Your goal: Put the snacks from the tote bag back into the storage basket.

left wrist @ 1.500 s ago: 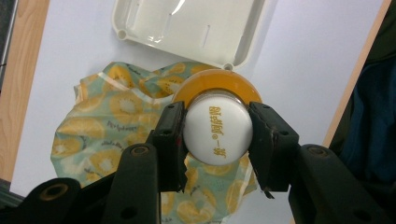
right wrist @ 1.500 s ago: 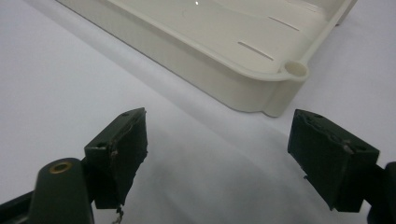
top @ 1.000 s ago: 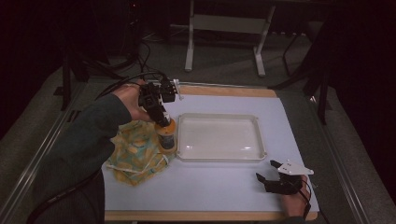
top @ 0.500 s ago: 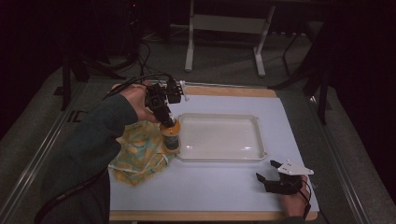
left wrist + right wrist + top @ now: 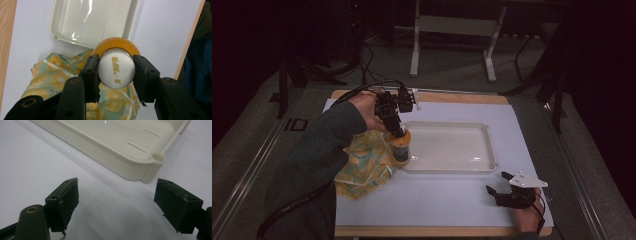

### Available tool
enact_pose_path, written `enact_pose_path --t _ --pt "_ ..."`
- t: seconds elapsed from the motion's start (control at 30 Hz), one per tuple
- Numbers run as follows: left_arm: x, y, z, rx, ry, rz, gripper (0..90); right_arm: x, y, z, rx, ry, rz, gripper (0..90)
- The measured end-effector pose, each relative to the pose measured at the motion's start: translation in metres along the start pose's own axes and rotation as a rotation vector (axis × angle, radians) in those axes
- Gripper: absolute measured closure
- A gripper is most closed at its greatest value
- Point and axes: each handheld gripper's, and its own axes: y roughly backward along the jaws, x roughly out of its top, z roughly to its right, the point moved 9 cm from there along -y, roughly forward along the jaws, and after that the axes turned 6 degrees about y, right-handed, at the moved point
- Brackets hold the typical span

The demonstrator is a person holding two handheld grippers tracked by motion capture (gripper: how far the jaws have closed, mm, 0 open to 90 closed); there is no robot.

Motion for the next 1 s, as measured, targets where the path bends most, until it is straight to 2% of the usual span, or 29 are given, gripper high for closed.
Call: enact_pose_path --t 0.4,1.0 --pt "0.015 -0.007 0.005 0.009 -0.036 0.002 59.1 0.000 0.000 0.000 0.001 0.000 0.002 19.4" --pt "0.023 -0.020 0.005 0.011 -0.063 -0.006 59.1 0.000 0.000 0.000 0.003 0.000 0.000 19.4"
